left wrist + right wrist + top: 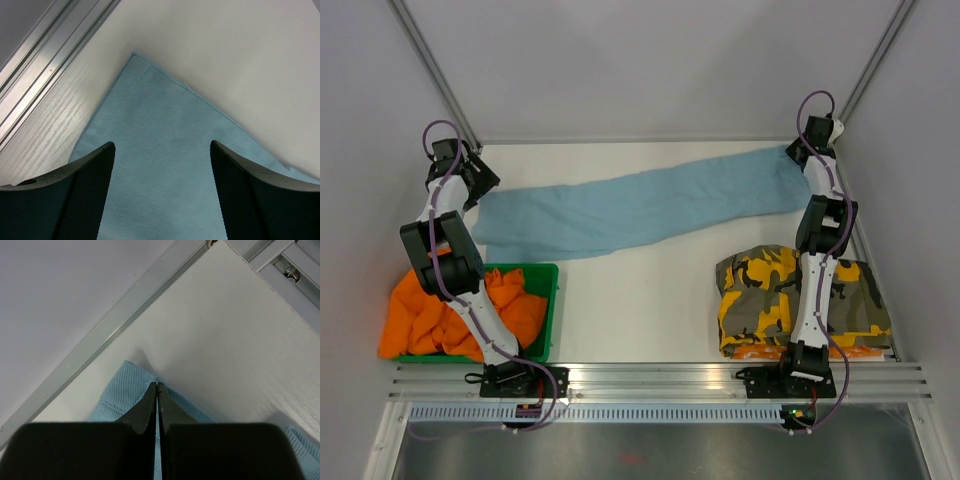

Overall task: Fold and stack the trousers
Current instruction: Fold the trousers

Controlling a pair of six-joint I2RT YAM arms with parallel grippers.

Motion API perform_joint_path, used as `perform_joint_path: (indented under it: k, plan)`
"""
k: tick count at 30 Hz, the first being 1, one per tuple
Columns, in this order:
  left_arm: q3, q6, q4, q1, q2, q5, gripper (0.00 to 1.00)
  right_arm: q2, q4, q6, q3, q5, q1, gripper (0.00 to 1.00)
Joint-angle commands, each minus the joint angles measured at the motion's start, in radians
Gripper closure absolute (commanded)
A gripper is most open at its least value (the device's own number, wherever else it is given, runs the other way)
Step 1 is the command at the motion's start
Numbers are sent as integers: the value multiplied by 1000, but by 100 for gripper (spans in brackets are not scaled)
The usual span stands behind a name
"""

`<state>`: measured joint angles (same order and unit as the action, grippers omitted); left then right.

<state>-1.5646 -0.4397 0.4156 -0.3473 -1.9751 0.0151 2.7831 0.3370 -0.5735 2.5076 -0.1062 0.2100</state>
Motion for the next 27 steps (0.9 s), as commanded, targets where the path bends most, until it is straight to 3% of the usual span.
perform_joint_path:
  k: [1, 10, 17, 27]
  plan:
    - [-45, 29, -18, -4, -18, -10, 18, 23, 76, 12, -62, 72, -32, 100]
    - [-46, 27, -20, -4, -19, -10, 18, -140, -85, -46, -159, 171, -32, 100]
    - [-43, 21, -21, -2, -13, -37, 18, -288, -127, 1, -229, 206, -32, 100]
    - [-31, 7, -9, -4, 7, -29, 18, -571, -130, 95, -473, 57, -31, 100]
